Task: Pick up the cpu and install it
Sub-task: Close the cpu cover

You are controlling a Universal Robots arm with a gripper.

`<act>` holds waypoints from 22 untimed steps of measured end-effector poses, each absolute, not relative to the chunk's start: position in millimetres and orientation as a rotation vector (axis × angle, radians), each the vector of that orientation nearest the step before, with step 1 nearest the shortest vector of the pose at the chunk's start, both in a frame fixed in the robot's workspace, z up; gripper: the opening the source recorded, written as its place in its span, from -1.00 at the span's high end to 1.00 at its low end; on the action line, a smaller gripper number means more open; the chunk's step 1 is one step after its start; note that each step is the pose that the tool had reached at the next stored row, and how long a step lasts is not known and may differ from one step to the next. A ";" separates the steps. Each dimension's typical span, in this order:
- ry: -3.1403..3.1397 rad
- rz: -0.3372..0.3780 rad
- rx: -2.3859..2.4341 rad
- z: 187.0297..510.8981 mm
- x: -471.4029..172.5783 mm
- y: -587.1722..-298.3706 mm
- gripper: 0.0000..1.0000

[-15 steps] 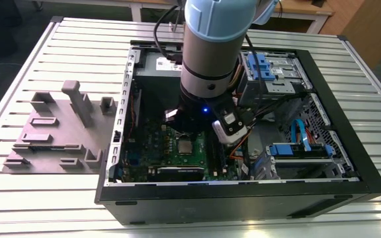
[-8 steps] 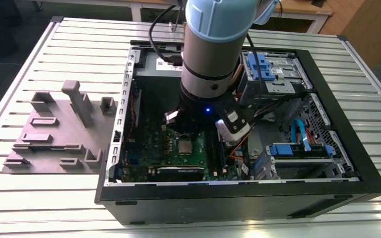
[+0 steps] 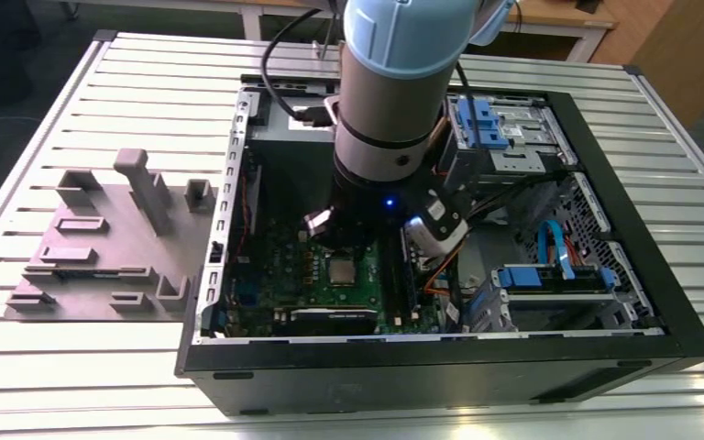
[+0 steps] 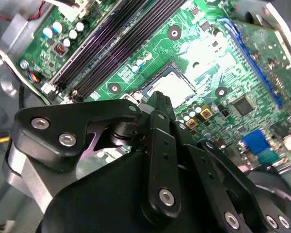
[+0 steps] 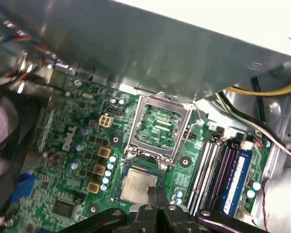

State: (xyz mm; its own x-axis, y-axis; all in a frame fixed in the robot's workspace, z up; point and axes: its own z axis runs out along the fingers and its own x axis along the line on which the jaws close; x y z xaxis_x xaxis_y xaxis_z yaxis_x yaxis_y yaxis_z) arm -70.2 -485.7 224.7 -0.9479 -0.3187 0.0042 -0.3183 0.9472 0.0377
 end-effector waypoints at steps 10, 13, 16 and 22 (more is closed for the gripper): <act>-3.043 -0.056 0.727 224.6 -69.9 -485.7 0.80; -3.043 -0.056 0.727 224.6 -69.9 -485.8 0.80; -3.043 -0.056 0.727 224.6 -69.6 -485.7 0.80; -3.043 -0.057 0.728 224.5 -67.8 -483.0 0.80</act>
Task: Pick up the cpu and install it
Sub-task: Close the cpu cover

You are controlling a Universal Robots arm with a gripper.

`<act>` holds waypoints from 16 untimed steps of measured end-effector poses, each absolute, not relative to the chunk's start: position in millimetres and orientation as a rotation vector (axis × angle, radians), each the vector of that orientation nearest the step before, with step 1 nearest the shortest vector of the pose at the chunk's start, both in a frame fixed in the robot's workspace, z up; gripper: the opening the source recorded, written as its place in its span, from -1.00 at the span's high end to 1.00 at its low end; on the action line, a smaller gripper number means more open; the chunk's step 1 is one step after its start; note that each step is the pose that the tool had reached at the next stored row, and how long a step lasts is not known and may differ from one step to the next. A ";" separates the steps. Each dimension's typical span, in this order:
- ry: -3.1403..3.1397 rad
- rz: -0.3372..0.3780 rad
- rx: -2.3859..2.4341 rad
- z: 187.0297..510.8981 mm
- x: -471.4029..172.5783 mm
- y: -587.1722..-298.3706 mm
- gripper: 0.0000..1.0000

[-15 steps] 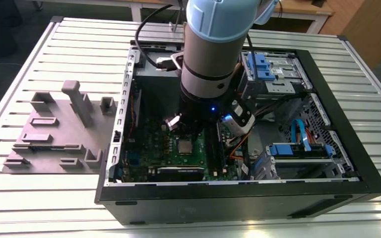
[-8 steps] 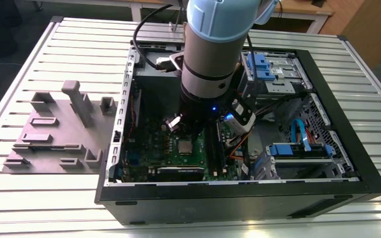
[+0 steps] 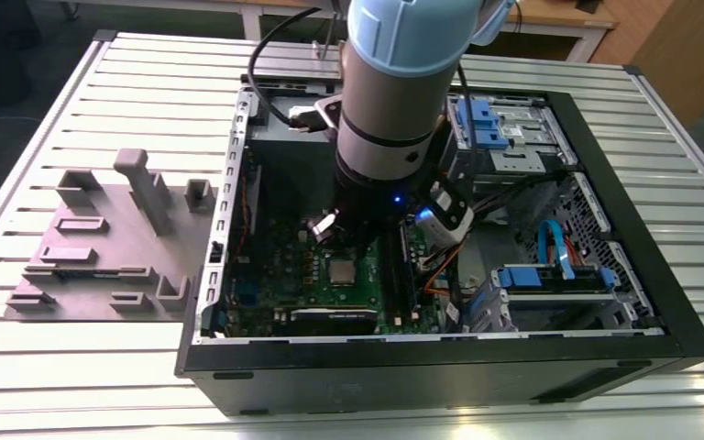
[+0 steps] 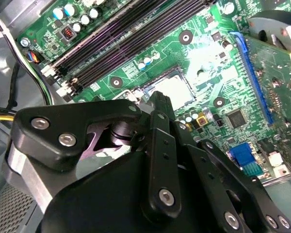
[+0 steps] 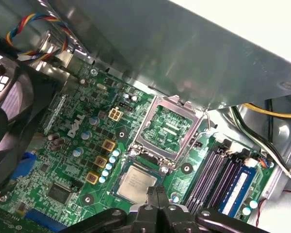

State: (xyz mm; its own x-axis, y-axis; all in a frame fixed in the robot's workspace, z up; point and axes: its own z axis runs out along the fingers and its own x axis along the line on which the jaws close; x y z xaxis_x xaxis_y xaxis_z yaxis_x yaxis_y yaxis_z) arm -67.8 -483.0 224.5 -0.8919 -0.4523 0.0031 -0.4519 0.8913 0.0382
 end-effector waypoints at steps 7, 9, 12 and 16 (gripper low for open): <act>-3.044 -0.058 0.728 224.2 -65.2 -471.9 0.80; -3.044 -0.057 0.727 223.9 -63.8 -468.8 0.80; -3.045 -0.058 0.722 223.5 -59.8 -467.1 0.80; -3.047 -0.058 0.712 222.6 -52.0 -465.4 0.80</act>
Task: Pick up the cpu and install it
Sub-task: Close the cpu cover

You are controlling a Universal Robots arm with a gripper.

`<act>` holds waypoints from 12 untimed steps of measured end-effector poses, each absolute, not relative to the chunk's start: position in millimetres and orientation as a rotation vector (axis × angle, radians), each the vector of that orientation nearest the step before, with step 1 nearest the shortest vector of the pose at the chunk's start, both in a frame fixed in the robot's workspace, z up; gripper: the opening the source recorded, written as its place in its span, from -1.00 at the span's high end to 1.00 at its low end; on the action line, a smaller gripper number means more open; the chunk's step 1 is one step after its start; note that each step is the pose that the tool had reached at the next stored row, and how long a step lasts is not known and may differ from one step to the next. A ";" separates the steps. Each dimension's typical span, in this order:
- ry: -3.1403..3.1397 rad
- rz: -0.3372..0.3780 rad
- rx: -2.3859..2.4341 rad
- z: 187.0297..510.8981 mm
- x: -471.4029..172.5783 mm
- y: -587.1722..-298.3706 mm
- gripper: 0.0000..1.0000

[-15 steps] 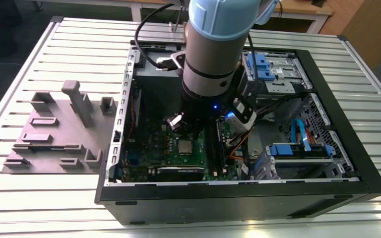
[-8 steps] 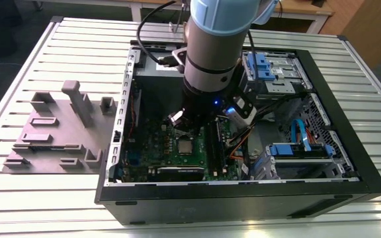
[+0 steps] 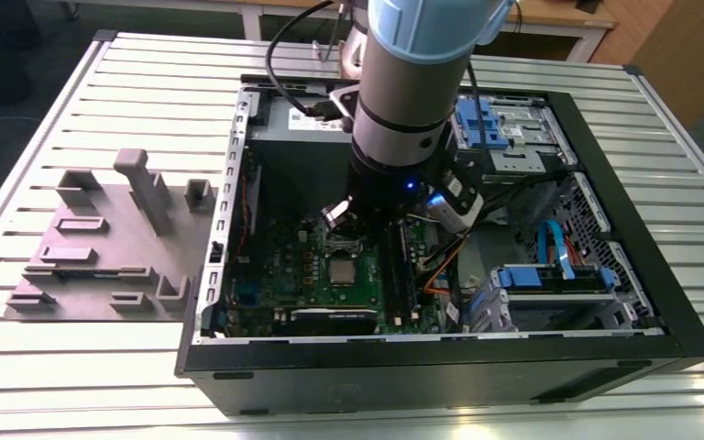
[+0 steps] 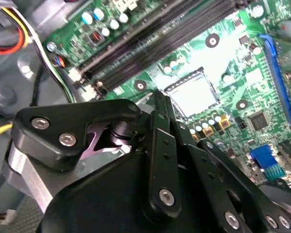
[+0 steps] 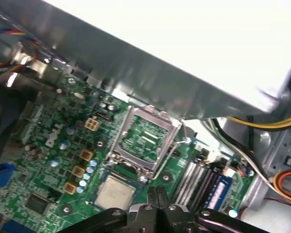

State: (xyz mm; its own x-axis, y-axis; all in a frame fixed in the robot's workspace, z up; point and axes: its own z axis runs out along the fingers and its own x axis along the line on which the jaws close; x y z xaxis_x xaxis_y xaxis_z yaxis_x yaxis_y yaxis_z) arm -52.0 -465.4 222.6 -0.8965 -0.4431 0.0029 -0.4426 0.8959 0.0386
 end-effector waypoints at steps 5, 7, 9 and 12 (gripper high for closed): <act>-3.048 -0.058 0.710 222.0 -48.0 -457.8 0.80; -3.048 -0.058 0.709 221.7 -45.5 -457.1 0.80; -3.049 -0.058 0.704 221.4 -41.5 -456.8 0.80; -3.051 -0.058 0.698 221.3 -38.6 -453.9 0.80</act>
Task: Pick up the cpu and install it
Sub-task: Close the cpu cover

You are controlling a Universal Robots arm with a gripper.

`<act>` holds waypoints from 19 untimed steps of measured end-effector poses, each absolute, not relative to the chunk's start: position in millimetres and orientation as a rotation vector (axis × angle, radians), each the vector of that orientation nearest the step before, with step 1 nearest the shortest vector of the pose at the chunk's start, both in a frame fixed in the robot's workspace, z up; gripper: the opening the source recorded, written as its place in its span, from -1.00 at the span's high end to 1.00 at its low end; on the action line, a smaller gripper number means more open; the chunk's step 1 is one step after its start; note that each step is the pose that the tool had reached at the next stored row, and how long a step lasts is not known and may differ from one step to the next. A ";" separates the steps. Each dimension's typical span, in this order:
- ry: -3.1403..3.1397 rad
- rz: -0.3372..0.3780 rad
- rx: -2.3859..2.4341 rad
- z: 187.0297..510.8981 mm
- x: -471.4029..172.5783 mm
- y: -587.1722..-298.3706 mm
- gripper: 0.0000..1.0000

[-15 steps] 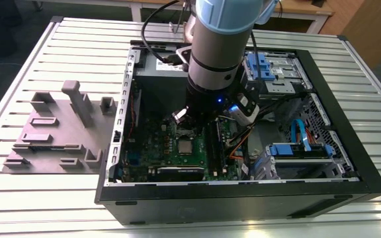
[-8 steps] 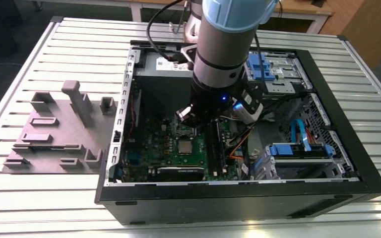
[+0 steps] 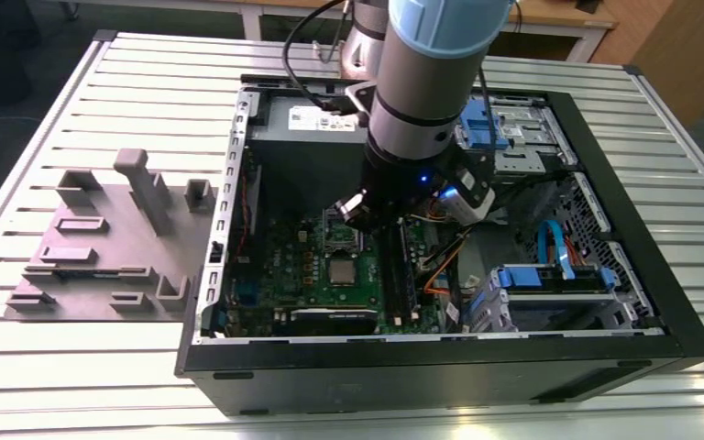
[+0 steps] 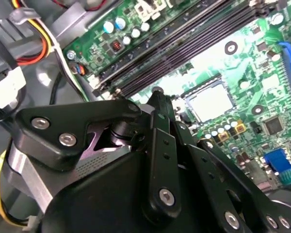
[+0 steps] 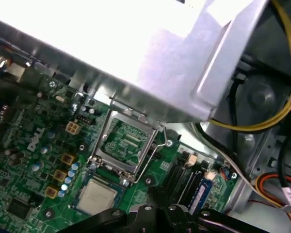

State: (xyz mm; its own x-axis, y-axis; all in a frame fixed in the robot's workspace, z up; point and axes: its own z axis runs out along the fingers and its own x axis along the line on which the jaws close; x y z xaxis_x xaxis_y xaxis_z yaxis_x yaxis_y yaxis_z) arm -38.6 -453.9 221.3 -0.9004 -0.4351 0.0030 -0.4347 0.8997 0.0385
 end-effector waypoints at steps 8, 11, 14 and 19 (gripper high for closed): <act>-3.052 -0.066 0.700 220.9 -38.4 -444.0 0.80; -3.062 -0.141 0.702 220.8 -38.4 -443.9 0.80; -3.062 -0.147 0.702 220.8 -38.5 -443.9 0.80; -3.065 -0.147 0.703 217.2 -44.9 -443.9 0.80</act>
